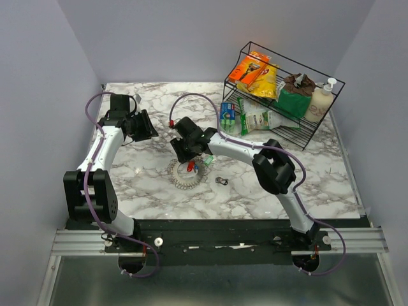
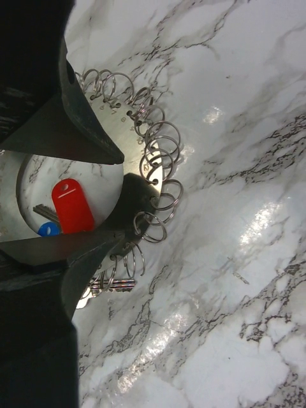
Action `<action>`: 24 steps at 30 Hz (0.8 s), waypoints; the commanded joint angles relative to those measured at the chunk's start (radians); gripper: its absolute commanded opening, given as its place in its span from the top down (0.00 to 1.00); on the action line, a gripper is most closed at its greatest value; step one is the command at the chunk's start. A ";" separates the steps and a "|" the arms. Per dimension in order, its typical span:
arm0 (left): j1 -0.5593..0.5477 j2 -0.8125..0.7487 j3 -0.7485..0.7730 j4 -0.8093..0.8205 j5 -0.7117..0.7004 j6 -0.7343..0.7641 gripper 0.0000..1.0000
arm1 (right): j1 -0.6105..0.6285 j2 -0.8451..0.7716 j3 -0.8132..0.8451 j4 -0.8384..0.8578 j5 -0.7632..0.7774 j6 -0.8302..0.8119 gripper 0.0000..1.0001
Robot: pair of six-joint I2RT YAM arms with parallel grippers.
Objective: Put the keys on the keyring
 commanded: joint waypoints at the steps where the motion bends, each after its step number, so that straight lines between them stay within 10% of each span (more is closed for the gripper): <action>1: -0.001 -0.034 -0.015 -0.001 0.003 0.014 0.54 | 0.004 0.031 0.049 0.008 0.056 0.002 0.47; 24: -0.001 -0.034 -0.032 0.004 0.011 0.032 0.54 | -0.026 0.066 0.041 0.015 0.071 0.017 0.67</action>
